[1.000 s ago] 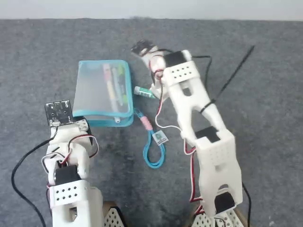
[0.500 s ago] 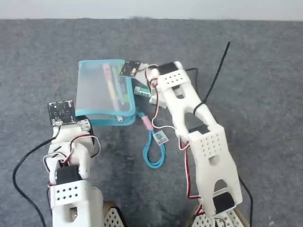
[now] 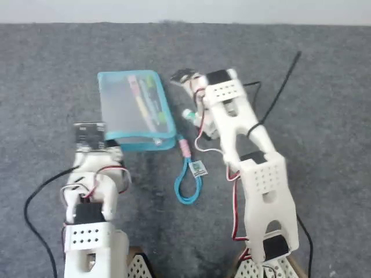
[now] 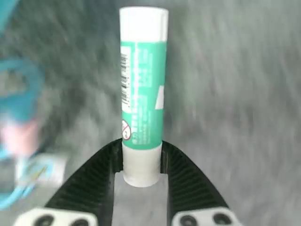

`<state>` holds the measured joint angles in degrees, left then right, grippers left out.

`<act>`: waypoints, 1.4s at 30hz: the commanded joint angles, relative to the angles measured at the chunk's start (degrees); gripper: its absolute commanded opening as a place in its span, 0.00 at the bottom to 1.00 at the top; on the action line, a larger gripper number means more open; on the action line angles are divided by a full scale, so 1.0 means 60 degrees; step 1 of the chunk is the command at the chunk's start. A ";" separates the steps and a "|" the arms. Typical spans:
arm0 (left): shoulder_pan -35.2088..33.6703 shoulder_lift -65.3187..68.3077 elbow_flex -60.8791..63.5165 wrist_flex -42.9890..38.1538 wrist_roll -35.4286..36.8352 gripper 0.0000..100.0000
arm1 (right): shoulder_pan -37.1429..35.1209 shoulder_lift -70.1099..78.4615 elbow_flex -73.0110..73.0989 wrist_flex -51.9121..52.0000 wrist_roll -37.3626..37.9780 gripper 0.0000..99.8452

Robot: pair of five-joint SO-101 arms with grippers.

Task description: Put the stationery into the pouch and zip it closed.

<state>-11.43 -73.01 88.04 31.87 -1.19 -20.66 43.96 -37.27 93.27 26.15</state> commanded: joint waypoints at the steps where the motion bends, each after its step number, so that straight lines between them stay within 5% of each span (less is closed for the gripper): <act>1: 0.1685 -0.0161 0.0125 -0.0088 -0.1304 0.01 | 0.0462 -0.1678 -0.0059 0.1077 -0.0659 0.01; 10: 0.2476 -0.0190 0.0110 0.0176 -0.1714 0.01 | 0.0520 -0.5062 0.1832 0.1341 -0.1245 0.01; 26: 0.2256 -0.0190 0.0125 0.0044 -0.1524 0.01 | -0.0930 -1.4044 1.2308 -0.2308 -0.1568 0.01; 36: 0.1861 -0.0176 0.0183 -0.0234 -0.1509 0.01 | -0.2777 -1.4234 1.3963 -0.3465 -0.1260 0.01; 42: 0.1861 -0.0176 0.0183 -0.0220 -0.1509 0.01 | -0.2791 -1.3282 1.4081 -0.4154 -0.1656 0.01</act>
<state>-0.09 -73.10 89.98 32.57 -10.86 -36.92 -37.63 47.65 70.77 17.71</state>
